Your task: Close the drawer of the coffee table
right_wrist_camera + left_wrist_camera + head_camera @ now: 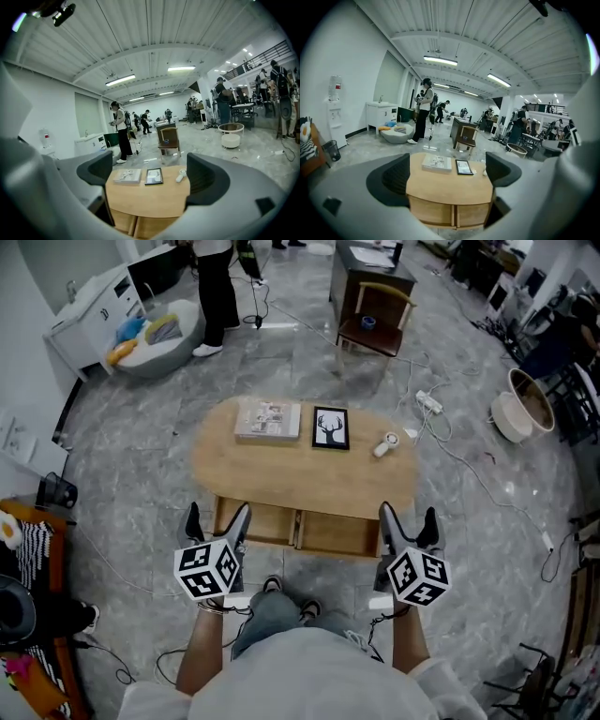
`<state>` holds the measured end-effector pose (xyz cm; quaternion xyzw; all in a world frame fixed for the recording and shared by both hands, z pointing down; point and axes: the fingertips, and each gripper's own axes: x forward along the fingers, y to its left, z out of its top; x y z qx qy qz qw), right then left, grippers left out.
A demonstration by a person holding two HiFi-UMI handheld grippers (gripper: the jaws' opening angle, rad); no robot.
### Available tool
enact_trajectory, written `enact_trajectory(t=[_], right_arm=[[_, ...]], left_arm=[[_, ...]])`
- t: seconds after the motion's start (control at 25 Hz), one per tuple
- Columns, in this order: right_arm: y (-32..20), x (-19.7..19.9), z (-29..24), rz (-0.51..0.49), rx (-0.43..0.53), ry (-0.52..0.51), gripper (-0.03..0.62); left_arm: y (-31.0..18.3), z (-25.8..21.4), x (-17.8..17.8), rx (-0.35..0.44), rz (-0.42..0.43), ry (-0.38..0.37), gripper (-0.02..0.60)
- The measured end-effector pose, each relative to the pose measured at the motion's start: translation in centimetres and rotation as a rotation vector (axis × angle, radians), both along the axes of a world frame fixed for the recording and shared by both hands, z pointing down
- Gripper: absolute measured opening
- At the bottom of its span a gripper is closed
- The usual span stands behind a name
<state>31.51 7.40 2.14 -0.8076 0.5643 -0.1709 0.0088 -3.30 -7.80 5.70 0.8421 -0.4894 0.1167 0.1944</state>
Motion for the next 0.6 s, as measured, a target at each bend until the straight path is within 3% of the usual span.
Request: enact_trajectory(t=[0.6], right_arm=[[0.8,2.1,5.5,0.105,-0.04,-0.072,0.495]], left_arm=[[-0.7,4.6,6.8,-0.058,0.2,-0.08,0.491]])
